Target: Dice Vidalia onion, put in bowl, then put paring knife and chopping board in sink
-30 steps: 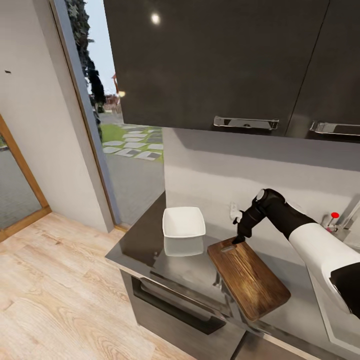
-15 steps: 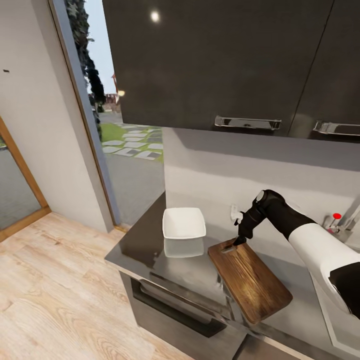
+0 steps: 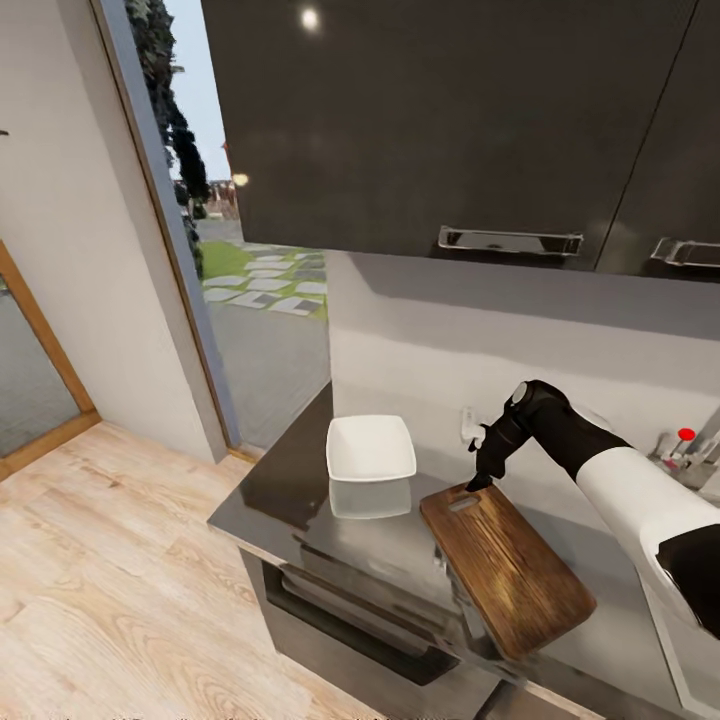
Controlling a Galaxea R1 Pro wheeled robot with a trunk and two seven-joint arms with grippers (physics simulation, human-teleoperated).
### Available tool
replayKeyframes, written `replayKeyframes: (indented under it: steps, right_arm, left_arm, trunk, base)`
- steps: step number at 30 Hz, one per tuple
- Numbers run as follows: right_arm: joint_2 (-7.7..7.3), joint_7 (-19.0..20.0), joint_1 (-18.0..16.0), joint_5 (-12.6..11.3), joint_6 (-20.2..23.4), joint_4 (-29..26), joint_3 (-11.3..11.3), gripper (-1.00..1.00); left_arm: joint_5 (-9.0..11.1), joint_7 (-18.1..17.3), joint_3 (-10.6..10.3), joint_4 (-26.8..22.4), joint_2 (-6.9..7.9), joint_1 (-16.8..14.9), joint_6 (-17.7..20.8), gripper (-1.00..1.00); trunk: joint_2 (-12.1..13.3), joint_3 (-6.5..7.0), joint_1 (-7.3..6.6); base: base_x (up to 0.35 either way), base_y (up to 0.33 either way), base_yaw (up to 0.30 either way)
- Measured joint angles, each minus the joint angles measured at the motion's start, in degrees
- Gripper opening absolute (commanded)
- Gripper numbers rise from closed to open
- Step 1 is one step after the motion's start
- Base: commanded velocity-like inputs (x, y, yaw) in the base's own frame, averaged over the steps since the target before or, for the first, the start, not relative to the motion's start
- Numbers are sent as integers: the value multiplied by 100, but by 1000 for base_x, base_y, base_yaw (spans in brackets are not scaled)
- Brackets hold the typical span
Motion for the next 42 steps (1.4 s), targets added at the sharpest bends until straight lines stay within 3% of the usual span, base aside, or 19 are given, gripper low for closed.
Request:
replayKeyframes:
  steps: [10,28,30,33,42]
  right_arm:
    - [13,-46,1,11,-229,235,-3,100]
    - [0,-102,1,21,-255,254,-9,100]
    - [-2,-102,1,55,-255,254,-10,100]
    - [14,-106,1,391,-255,254,-11,100]
    - [23,-119,1,493,-255,254,-11,100]
  left_arm:
    - [0,0,-3,1,0,0,-6,100]
    - [0,-8,-9,0,-41,0,-6,100]
    - [0,-5,-9,0,-51,0,-6,100]
    - [-2,-8,-9,-6,-82,0,-6,100]
    - [-4,-9,-9,-7,-85,0,-6,100]
  trunk:
    - [0,-76,0]
    - [0,-238,0]
    - [0,-257,0]
    - [0,-284,0]
    - [-1,-360,-1]
  base:
    - [0,0,0]
    - [0,25,0]
    - [0,0,0]
    - [0,0,0]
    - [142,0,0]
